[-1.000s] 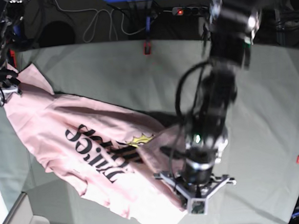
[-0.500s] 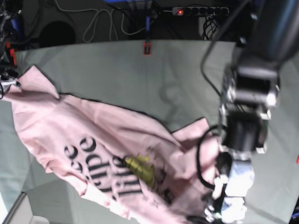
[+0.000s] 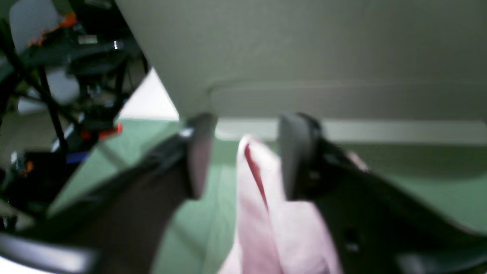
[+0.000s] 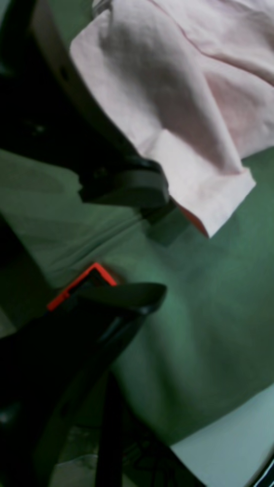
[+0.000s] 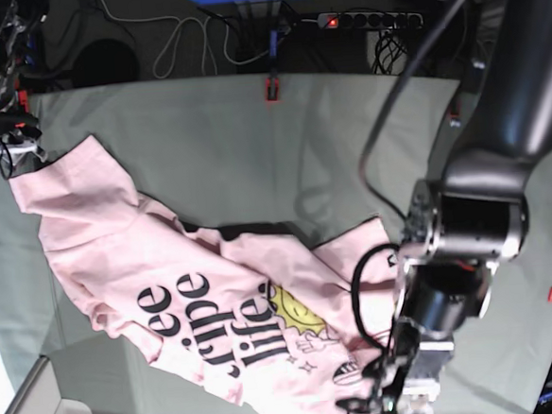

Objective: Layout the t-shirt on the table in an organized manner, then fold the t-shirt properly
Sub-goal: 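Pull the grasped fabric outward with the left gripper, then release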

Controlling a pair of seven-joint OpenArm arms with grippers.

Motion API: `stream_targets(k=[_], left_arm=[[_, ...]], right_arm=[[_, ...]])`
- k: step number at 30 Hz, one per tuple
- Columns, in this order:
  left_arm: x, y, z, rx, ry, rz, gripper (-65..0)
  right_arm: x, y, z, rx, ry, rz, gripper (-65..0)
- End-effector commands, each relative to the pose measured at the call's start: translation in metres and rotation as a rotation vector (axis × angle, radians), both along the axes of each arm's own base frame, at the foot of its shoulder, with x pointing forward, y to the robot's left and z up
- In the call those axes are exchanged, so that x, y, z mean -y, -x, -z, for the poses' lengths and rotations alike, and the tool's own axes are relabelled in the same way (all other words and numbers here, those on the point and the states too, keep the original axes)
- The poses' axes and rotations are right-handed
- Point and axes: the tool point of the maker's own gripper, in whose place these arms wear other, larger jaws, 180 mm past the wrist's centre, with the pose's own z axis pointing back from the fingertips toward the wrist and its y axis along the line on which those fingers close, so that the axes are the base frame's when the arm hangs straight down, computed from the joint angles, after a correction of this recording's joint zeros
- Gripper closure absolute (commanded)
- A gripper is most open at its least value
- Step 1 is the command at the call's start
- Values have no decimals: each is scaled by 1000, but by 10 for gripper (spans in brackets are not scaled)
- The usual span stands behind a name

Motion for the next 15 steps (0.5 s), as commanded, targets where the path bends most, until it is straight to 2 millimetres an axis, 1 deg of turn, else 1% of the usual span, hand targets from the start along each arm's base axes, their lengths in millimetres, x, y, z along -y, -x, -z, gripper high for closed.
stream_targets(k=[1,2,3,4,5,7,8,9,11,13,14,15], left_arm=[[-4,-6,-21,56,-7,-7,-322],[-5,-3,-14,46,-5,-9,-318],[-11,0,-10,48,-6,-18,-312],[-21,4,-4,46,-4,-36,-307],[-28,11,10,32,9,-52,-306],[-39,27,30,24,55,-87,-306],[-45,40,50,-14,82,-109,-306],[-52,50,63,-38,109,-135,-306],[-66,68,76,-67,151,-181,-306],[-75,91,90,-104,184,-216,-306],[-77,103,94,-117,195,-227,-308],[-74,114,99,-134,208,-228,-308]], right_arm=[[8,-6,-14,32,38,-8,-324],[8,-6,-14,35,40,-7,-325],[8,-6,-14,36,41,-7,-325],[9,-6,-15,36,43,-8,-325],[7,-7,-14,36,41,-12,-325],[7,-11,-16,45,41,-13,-326],[7,-11,-16,46,41,-13,-326],[7,-11,-16,46,43,-14,-326],[7,-13,-17,50,44,-14,-326],[11,-21,-23,69,55,-18,-326],[13,-23,-25,72,59,-19,-326],[14,-24,-26,75,62,-20,-326]])
